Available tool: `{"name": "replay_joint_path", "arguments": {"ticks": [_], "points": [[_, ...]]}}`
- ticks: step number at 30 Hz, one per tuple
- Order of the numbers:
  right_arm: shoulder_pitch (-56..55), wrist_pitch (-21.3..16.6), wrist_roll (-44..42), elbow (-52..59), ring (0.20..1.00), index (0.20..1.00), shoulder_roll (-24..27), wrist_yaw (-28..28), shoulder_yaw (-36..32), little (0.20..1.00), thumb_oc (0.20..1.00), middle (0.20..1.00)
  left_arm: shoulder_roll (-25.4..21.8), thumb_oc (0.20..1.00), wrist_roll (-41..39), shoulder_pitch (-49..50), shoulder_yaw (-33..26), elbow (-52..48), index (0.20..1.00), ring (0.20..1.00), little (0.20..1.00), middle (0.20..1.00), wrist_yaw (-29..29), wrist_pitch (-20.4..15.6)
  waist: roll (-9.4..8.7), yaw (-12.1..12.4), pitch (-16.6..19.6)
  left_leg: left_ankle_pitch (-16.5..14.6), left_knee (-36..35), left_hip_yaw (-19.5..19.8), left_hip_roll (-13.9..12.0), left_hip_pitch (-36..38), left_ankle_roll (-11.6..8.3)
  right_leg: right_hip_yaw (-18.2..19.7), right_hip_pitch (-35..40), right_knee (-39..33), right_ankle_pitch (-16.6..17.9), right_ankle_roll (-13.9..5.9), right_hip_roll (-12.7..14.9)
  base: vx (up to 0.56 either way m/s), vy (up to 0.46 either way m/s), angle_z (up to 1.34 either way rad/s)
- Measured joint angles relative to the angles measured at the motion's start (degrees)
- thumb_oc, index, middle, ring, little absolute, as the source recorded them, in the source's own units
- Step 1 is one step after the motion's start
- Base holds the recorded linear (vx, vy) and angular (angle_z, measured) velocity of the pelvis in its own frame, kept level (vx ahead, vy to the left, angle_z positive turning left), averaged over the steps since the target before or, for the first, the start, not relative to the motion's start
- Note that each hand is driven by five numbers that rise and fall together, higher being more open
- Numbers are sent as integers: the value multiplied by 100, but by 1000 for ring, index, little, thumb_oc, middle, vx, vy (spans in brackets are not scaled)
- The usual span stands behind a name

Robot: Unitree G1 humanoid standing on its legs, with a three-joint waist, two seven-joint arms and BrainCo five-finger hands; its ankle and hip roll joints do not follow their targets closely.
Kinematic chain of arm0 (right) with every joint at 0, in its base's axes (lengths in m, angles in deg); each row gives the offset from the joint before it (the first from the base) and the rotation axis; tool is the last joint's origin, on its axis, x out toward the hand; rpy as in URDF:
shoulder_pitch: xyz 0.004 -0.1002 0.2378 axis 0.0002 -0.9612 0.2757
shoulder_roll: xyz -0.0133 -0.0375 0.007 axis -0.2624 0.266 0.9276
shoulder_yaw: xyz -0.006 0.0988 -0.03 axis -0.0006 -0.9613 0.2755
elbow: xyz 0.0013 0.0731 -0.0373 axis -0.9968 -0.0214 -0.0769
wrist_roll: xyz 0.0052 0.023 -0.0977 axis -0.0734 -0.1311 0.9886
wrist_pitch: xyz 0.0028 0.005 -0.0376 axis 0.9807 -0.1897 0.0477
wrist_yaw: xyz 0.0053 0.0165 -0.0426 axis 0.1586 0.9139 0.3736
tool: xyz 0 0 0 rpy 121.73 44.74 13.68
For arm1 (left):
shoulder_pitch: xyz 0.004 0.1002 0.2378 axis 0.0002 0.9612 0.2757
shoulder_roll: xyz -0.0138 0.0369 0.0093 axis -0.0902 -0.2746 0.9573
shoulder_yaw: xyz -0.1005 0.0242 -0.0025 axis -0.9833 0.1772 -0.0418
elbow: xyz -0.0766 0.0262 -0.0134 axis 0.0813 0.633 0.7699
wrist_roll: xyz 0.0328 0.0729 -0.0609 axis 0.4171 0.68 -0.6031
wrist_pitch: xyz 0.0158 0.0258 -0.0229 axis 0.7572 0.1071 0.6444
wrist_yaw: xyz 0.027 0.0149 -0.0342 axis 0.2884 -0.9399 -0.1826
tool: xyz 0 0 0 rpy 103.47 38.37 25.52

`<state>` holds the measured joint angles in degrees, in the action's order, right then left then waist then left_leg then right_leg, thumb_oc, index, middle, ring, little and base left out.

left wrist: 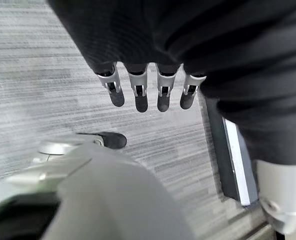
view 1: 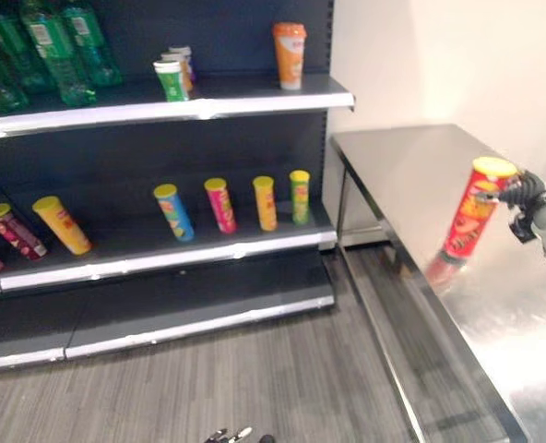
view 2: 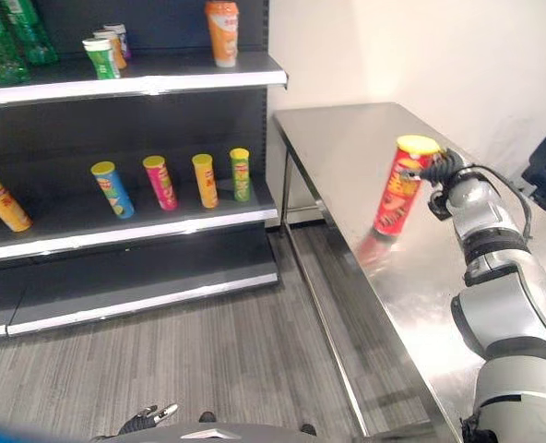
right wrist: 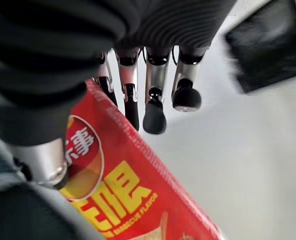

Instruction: Put the goods on the table back onto the shelves and tidy them up.

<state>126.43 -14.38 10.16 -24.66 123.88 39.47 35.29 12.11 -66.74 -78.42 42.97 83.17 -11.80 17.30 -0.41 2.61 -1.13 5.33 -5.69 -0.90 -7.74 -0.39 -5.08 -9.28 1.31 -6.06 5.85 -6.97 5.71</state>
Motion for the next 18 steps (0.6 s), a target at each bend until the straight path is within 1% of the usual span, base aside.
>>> {"name": "replay_joint_path", "arguments": {"ticks": [1,3,4,5,6,8,9,11,14,15,16,18], "points": [[-274,3,11,713,200,200,63,123,-320,200,200,200,27,1000,7,11,-80,-4,1000,1000,1000,1000,46,12,-5,-80,-36,-2,0,-16,0,25,-3,24,11,0,-4,-4,-3,2,16,-4],[-1179,-196,67,2332,200,200,178,417,-1093,200,200,200,147,1000,43,21,-289,-26,1000,1000,1000,1000,105,58,14,-100,-95,-3,0,-43,2,68,-9,47,41,1,-14,-19,-28,2,21,-2],[-1893,-259,154,3156,200,200,209,556,-1662,200,200,200,176,1000,60,19,-394,-108,1000,1000,1000,1000,112,70,9,-74,-108,11,-1,-8,8,69,-30,19,71,1,-35,-20,2,1,16,9],[-2667,-422,211,3957,200,200,205,663,-2176,200,200,200,201,1000,67,75,-505,-236,1000,1000,1000,1000,135,63,6,-63,-141,-8,-1,6,13,84,-57,-10,98,1,-54,-23,8,-14,37,8],[-3107,-601,214,4369,200,200,206,718,-2323,200,200,200,193,1000,99,142,-510,-219,1000,1000,1000,1000,162,75,9,-97,-177,-48,-1,-18,14,85,-61,-3,106,2,-57,-28,-3,-15,32,-3],[-3365,-610,217,4501,200,200,202,773,-2394,200,200,200,192,1000,108,202,-514,-236,1000,1000,1000,1000,162,73,0,-100,-217,-50,-1,-19,11,63,-65,-1,101,2,-54,-27,16,-42,54,-2],[-3317,-618,221,4458,200,200,129,779,-2317,200,200,200,192,1000,121,222,-511,-187,1000,1000,1000,1000,165,63,-38,-32,-240,-51,-1,-2,3,31,-65,-34,96,2,-57,-25,9,-53,70,9],[-3238,-658,216,4479,200,200,53,785,-2201,200,200,200,192,1000,121,228,-518,-176,1000,1000,1000,1000,175,68,-74,11,-261,-51,-1,21,0,2,-65,-81,91,0,-80,6,10,-26,37,14],[-3131,-776,210,4502,200,200,31,758,-1974,200,200,200,174,1000,121,191,-521,-171,1000,1000,1000,1000,182,72,-114,175,-284,-30,2,23,0,-39,-42,-191,84,0,-91,11,34,-61,63,24],[-3083,-787,207,4500,200,200,-58,743,-1892,200,200,200,160,1000,117,256,-552,-187,1000,1000,1000,1000,189,61,-166,323,-313,20,1,35,20,-77,-33,-255,98,1,-73,-29,45,-32,44,13],[-3042,-791,204,4502,200,200,-173,741,-1854,200,200,200,153,1000,114,248,-618,-170,1000,1000,1000,1000,196,70,-152,293,-301,21,1,59,19,-40,-32,-270,117,1,-79,-36,50,-31,38,19],[-2982,-848,187,4511,200,200,-241,658,-1691,200,200,200,120,1000,105,238,-647,-172,1000,1000,1000,1000,215,74,-288,398,-377,42,1,137,50,-97,-28,-326,113,3,-94,-56,87,-72,88,22]]}}
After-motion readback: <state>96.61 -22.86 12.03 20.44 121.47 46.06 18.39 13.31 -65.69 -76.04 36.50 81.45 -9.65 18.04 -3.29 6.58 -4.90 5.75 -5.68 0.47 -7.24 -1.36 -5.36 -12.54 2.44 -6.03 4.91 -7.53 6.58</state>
